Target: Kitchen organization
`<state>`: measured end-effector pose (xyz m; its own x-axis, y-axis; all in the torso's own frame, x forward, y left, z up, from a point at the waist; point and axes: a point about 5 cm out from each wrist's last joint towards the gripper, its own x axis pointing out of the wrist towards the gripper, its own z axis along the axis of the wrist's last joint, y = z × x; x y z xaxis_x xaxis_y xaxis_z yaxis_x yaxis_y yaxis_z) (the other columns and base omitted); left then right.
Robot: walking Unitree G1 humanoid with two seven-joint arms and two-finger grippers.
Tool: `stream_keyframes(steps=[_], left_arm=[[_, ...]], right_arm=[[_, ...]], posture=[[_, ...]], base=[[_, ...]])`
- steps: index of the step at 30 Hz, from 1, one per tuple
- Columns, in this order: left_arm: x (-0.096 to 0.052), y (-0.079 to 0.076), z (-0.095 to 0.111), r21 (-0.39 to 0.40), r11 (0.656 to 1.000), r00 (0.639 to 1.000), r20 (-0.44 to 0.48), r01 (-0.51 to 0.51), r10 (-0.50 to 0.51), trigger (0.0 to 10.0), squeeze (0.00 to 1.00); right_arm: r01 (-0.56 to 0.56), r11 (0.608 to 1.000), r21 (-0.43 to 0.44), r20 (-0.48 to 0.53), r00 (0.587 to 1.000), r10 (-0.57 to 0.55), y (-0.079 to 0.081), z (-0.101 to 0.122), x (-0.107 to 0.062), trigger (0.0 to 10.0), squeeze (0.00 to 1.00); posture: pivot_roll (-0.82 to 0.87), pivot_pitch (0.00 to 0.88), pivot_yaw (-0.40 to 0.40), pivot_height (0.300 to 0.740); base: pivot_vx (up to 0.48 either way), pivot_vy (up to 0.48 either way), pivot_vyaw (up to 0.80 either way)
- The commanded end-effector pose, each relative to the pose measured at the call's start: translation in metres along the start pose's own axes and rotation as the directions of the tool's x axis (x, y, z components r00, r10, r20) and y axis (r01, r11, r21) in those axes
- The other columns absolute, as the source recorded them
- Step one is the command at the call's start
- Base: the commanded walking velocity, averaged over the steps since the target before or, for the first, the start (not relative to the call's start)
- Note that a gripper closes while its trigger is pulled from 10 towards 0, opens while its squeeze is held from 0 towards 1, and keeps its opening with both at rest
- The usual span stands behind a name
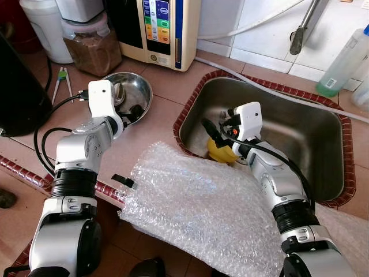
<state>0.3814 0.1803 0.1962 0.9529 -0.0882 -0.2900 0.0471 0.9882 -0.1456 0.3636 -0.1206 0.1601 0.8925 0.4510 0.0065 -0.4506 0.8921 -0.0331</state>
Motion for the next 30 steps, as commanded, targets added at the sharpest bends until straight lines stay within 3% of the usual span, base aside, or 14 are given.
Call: stream_keyframes(steps=[1,30], left_arm=[[0.000,0.002,-0.003,-0.010,1.000,1.000,-0.029,0.001,-0.001,0.0,0.00],[-0.004,-0.007,0.010,-0.010,0.998,0.995,0.083,0.062,-0.061,0.0,0.00]], right_arm=[[-0.011,1.000,-0.006,0.002,1.000,0.011,0.001,0.002,-0.001,10.0,0.00],[-0.040,0.999,-0.003,0.011,0.999,0.040,0.007,0.006,0.004,10.0,0.00]], posture=[[0.06,0.186,0.009,0.740],[0.06,0.184,-0.002,0.740]], base=[[0.000,0.000,0.00],[0.000,0.000,0.00]])
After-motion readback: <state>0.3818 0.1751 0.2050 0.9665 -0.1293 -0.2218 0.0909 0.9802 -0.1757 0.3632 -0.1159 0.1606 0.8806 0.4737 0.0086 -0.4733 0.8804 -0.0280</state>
